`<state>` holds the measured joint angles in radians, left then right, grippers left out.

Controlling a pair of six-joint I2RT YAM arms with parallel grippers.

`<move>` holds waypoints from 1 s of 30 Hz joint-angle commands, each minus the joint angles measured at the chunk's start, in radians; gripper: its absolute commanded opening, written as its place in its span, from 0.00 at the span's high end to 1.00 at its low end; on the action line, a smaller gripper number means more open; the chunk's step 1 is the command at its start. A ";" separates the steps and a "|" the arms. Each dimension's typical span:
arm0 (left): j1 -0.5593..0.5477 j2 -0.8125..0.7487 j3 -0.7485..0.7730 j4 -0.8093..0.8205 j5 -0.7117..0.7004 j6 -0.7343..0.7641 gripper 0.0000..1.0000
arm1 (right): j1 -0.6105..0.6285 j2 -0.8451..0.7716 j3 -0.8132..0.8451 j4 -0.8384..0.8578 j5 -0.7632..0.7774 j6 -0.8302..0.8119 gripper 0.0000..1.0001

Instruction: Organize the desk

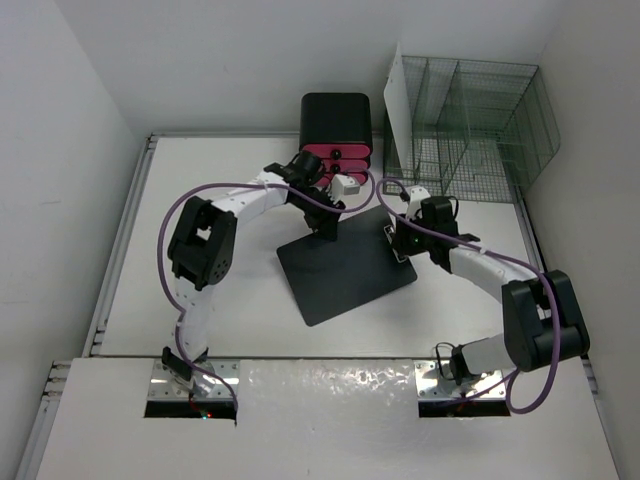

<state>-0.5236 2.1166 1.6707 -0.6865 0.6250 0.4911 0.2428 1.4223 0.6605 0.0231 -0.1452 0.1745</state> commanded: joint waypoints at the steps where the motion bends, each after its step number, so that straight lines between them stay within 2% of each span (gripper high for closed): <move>1: 0.005 0.006 0.052 -0.053 0.117 0.044 0.74 | 0.001 -0.042 -0.002 0.100 0.002 0.003 1.00; 2: 0.005 0.006 0.058 -0.059 0.142 0.041 0.98 | 0.001 -0.033 -0.012 0.109 0.006 0.003 1.00; 6: 0.005 -0.004 0.061 -0.080 0.166 0.035 1.00 | 0.001 -0.007 -0.012 0.112 0.016 0.010 1.00; 9: 0.005 -0.050 0.025 -0.027 0.105 -0.028 1.00 | -0.002 -0.016 0.002 0.092 0.041 0.011 1.00; 11: 0.008 -0.092 0.000 0.008 0.064 -0.042 1.00 | -0.005 -0.032 0.013 0.066 0.070 0.020 0.77; 12: 0.014 -0.105 -0.017 0.034 0.055 -0.048 1.00 | -0.022 -0.051 0.017 0.057 0.068 0.054 0.42; 13: 0.016 -0.133 -0.025 0.045 0.041 -0.055 1.00 | -0.040 -0.057 0.027 0.051 0.023 0.074 0.31; 16: 0.019 -0.170 -0.026 0.062 0.004 -0.091 1.00 | -0.160 -0.078 0.005 0.078 -0.127 0.191 0.18; 17: 0.019 -0.176 -0.022 0.061 -0.004 -0.115 1.00 | -0.198 -0.082 -0.016 0.168 -0.249 0.238 0.11; 18: 0.020 -0.182 -0.016 0.058 -0.011 -0.129 1.00 | -0.277 -0.086 -0.044 0.222 -0.298 0.282 0.06; 19: 0.019 -0.190 -0.003 0.058 -0.034 -0.149 1.00 | -0.305 -0.094 -0.097 0.277 -0.329 0.348 0.01; 25: 0.020 -0.202 0.049 0.028 -0.024 -0.247 1.00 | -0.373 -0.097 -0.173 0.363 -0.339 0.419 0.01; 28: 0.020 -0.211 0.075 0.010 0.016 -0.252 1.00 | -0.418 -0.080 -0.226 0.538 -0.473 0.541 0.02; 29: 0.020 -0.213 0.086 0.002 0.024 -0.253 1.00 | -0.428 -0.062 -0.243 0.674 -0.500 0.578 0.02; 30: 0.020 -0.214 0.101 -0.007 0.031 -0.258 1.00 | -0.428 -0.056 -0.274 0.725 -0.530 0.624 0.03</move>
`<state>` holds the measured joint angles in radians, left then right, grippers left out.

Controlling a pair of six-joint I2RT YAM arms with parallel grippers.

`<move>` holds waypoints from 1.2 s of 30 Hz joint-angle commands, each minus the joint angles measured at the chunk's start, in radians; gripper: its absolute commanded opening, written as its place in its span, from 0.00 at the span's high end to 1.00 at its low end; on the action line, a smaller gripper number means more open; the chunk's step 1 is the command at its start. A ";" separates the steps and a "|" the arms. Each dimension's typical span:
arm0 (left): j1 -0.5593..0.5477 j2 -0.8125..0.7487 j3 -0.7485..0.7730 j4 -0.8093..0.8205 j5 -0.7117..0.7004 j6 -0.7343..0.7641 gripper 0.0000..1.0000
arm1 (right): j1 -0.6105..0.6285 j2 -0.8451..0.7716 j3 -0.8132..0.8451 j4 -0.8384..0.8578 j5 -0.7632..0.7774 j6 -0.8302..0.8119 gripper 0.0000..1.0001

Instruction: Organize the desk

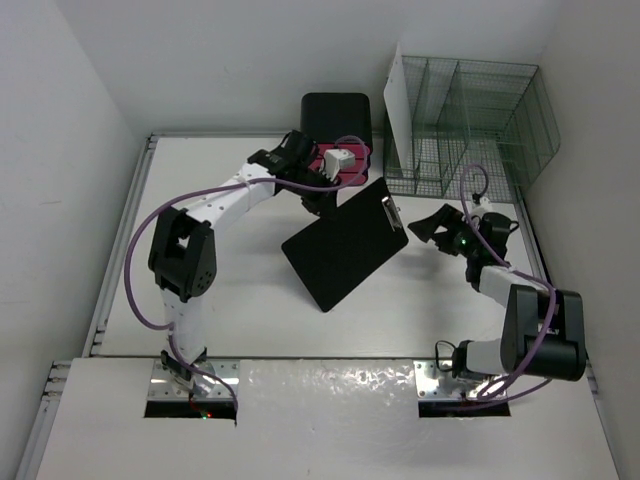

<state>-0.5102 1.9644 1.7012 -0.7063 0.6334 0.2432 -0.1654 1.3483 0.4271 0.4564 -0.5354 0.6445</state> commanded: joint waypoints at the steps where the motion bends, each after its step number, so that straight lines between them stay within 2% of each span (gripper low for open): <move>1: 0.007 -0.059 0.081 0.008 0.031 -0.018 1.00 | -0.020 0.031 -0.051 0.359 -0.144 0.167 0.04; 11: 0.006 -0.047 0.253 -0.028 0.026 -0.076 1.00 | -0.010 0.129 -0.106 0.533 -0.149 0.242 0.06; 14: 0.004 -0.041 0.244 -0.033 -0.029 -0.073 1.00 | -0.006 0.129 -0.108 0.513 -0.141 0.218 0.07; 16: 0.002 -0.032 0.233 -0.036 -0.061 -0.059 1.00 | -0.005 0.097 -0.105 0.469 -0.118 0.186 0.07; 22: -0.034 -0.016 0.190 -0.041 -0.132 -0.013 1.00 | 0.030 -0.046 -0.038 0.075 0.060 0.005 0.08; 27: -0.056 -0.033 0.172 -0.038 -0.173 0.016 1.00 | 0.053 -0.199 0.065 -0.165 0.189 -0.103 0.08; 32: -0.077 -0.041 0.163 -0.050 -0.221 0.071 1.00 | 0.053 -0.232 0.151 -0.179 0.066 -0.242 0.06; 35: -0.083 -0.033 0.164 -0.062 -0.241 0.108 1.00 | 0.053 -0.114 0.243 -0.110 -0.049 -0.319 0.06; 36: -0.085 -0.032 0.164 -0.062 -0.241 0.125 1.00 | 0.053 -0.077 0.271 -0.099 -0.085 -0.344 0.09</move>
<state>-0.5800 1.9614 1.8698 -0.7666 0.4210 0.3077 -0.1150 1.1873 0.6178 0.3172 -0.5045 0.4244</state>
